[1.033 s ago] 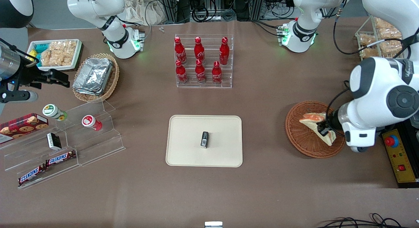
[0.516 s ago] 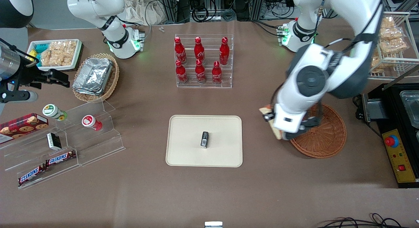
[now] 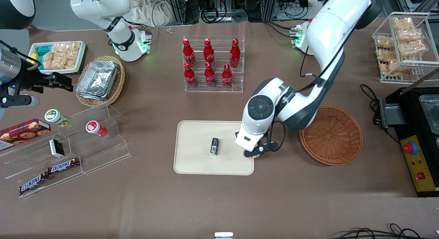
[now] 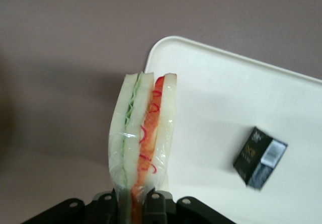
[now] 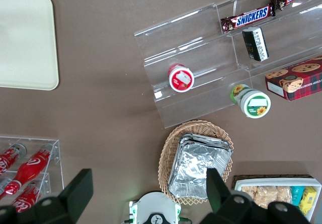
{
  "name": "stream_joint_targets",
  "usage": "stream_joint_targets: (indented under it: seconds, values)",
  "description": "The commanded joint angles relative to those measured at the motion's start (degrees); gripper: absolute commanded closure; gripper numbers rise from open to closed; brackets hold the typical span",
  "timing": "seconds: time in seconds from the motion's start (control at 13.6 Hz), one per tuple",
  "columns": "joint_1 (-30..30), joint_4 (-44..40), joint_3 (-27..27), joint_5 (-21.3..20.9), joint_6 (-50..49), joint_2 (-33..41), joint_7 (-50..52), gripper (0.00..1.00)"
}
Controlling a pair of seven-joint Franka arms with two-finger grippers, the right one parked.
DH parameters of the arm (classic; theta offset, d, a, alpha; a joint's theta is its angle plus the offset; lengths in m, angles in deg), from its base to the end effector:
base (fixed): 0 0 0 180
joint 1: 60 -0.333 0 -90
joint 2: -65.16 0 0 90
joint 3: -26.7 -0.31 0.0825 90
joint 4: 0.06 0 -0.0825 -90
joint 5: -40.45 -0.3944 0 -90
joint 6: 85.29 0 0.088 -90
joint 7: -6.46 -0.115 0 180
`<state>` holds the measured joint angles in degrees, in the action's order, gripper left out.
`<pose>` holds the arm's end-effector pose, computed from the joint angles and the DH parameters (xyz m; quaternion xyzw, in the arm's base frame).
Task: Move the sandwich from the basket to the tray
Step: 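Carry the sandwich over the cream tray beside the black box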
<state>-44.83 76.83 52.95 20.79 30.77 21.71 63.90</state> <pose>0.6119 -0.4151 0.2904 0.9928 0.1194 0.0006 0.0019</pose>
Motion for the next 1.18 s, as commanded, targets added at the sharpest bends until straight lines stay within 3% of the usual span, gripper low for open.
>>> stream_joint_targets:
  seconds: [0.0,0.52,0.59,0.66,0.74,1.11]
  values:
    - [1.71,-4.20,-0.05,-2.75,2.40,-4.70,-0.57,1.00]
    - [1.89,-4.29,-0.14,-3.02,5.39,-9.90,-6.64,1.00]
    - [1.89,-4.29,-0.14,-3.02,5.92,-9.91,-6.99,0.86]
    - [1.71,-4.38,-0.14,-2.93,6.71,-9.91,-8.03,0.51]
    - [1.97,-4.38,-0.23,-3.02,7.07,-9.91,-8.13,0.01]
    - [1.45,-4.47,-0.23,-2.67,6.63,-6.05,-7.87,0.00]
